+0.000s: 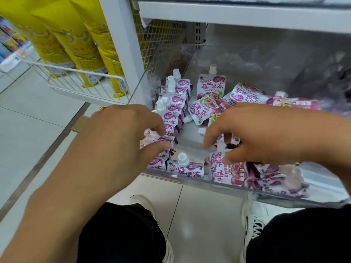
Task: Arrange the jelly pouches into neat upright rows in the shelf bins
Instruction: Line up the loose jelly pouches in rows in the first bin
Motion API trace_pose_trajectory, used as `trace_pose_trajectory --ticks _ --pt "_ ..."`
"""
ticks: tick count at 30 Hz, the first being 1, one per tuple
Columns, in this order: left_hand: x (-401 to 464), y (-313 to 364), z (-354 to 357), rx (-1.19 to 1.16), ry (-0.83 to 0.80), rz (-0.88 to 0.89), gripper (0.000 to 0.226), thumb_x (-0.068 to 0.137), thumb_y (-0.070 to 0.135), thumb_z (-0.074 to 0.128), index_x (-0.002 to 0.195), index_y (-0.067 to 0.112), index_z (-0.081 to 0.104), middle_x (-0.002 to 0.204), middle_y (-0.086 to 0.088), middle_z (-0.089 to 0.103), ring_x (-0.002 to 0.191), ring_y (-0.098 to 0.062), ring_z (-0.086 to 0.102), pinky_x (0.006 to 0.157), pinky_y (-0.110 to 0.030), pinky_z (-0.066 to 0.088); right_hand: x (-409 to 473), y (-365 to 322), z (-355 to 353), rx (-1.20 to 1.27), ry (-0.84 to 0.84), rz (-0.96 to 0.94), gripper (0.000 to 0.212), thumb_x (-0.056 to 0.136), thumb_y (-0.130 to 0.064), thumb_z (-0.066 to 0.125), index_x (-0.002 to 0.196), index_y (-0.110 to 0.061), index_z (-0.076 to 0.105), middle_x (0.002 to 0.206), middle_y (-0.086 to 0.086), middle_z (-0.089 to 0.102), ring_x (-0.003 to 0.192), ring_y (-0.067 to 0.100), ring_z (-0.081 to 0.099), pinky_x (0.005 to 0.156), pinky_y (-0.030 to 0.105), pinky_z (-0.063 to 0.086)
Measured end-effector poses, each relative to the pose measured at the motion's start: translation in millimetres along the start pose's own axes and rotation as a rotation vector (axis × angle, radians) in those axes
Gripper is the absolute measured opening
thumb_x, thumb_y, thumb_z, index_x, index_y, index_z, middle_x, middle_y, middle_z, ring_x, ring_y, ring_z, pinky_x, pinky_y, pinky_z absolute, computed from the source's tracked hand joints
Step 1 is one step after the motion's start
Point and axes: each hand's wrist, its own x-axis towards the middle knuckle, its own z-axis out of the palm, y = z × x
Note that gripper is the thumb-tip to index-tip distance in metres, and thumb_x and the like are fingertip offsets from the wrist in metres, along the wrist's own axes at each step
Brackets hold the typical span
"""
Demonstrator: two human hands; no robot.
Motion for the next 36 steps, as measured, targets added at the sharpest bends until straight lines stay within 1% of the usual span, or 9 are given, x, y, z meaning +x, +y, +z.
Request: trace_pose_trajectory --ticks 5,7,11,16,20,24,29,32,36 --pt "17.7 9.9 25.6 -0.118 -0.307 0.144 0.032 0.078 0.063 0.066 0.1 0.04 0.073 0.087 0.022 0.068 0.075 0.005 0.057 0.068 -0.024 0.046 12.7 -8.0 15.0 -0.131 -0.23 0.059 0.051 0.088 -0.04 0.07 0.135 -0.029 0.054 0.12 -0.007 0.059 0.107 0.014 0.057 0.091 0.031 0.048" --pt "19.3 7.5 32.7 -0.122 -0.352 0.143 0.02 0.08 0.053 0.071 0.096 0.042 0.073 0.068 0.019 0.061 0.067 0.0 0.055 0.058 -0.024 0.041 13.8 -9.5 13.1 -0.146 -0.27 0.06 0.048 0.091 -0.036 0.068 0.136 -0.026 0.053 0.129 -0.002 0.056 0.117 0.019 0.054 0.098 0.033 0.046" --pt "19.3 4.7 32.9 -0.187 -0.443 0.096 0.009 0.082 0.044 0.073 0.09 0.041 0.076 0.062 0.027 0.055 0.063 0.003 0.052 0.049 -0.018 0.026 22.4 -15.7 16.1 -0.239 -0.389 0.019 0.044 0.09 -0.037 0.068 0.128 -0.017 0.059 0.12 0.003 0.061 0.109 0.024 0.059 0.094 0.039 0.051" --pt "18.8 4.6 38.5 -0.163 -0.425 0.094 0.008 0.081 0.045 0.074 0.089 0.043 0.074 0.055 0.017 0.052 0.059 0.0 0.051 0.052 -0.025 0.033 37.6 -23.6 13.8 -0.46 -0.418 0.014 0.062 0.086 -0.039 0.072 0.141 -0.021 0.051 0.134 0.0 0.056 0.12 0.022 0.055 0.076 0.022 0.037" --pt "17.0 4.6 40.6 -0.174 -0.433 0.067 0.013 0.082 0.044 0.074 0.095 0.045 0.072 0.059 0.029 0.054 0.061 0.007 0.051 0.054 -0.023 0.033 39.9 -22.5 16.7 -0.541 -0.422 -0.021 0.066 0.085 -0.037 0.074 0.144 -0.026 0.046 0.135 -0.003 0.051 0.122 0.021 0.052 0.075 0.024 0.035" --pt "21.5 5.7 41.5 -0.174 -0.459 0.081 0.01 0.085 0.043 0.071 0.095 0.041 0.073 0.053 0.017 0.048 0.056 0.002 0.05 0.056 -0.025 0.035 40.7 -18.5 17.3 -0.497 -0.42 0.003 0.062 0.083 -0.035 0.076 0.139 -0.02 0.052 0.128 0.0 0.055 0.116 0.023 0.055 0.073 0.026 0.036" --pt "25.7 7.5 41.8 -0.204 -0.525 0.094 0.012 0.087 0.045 0.068 0.096 0.04 0.073 0.056 0.017 0.056 0.058 -0.002 0.053 0.052 -0.025 0.035 13.9 1.2 1.6 -0.151 -0.204 0.032 0.018 0.083 -0.034 0.076 0.092 -0.025 0.066 0.083 -0.012 0.065 0.08 0.011 0.06 0.071 0.029 0.048" --pt "23.1 1.5 37.7 -0.288 -0.533 0.083 0.018 0.083 0.043 0.072 0.099 0.037 0.073 0.062 0.026 0.061 0.061 0.003 0.058 0.057 -0.022 0.045 2.2 17.5 -14.2 -0.037 0.042 0.015 0.027 0.088 -0.039 0.068 0.071 -0.018 0.065 0.058 -0.008 0.061 0.056 0.006 0.054 0.061 0.027 0.046" --pt "18.7 -7.1 30.1 -0.385 -0.448 0.097 0.011 0.08 0.033 0.078 0.09 0.028 0.077 0.076 0.017 0.072 0.072 -0.001 0.068 0.07 -0.031 0.057 4.8 17.6 -18.8 0.075 0.352 0.007 0.031 0.094 -0.037 0.061 0.072 -0.015 0.064 0.062 -0.002 0.061 0.061 0.01 0.057 0.059 0.021 0.043"
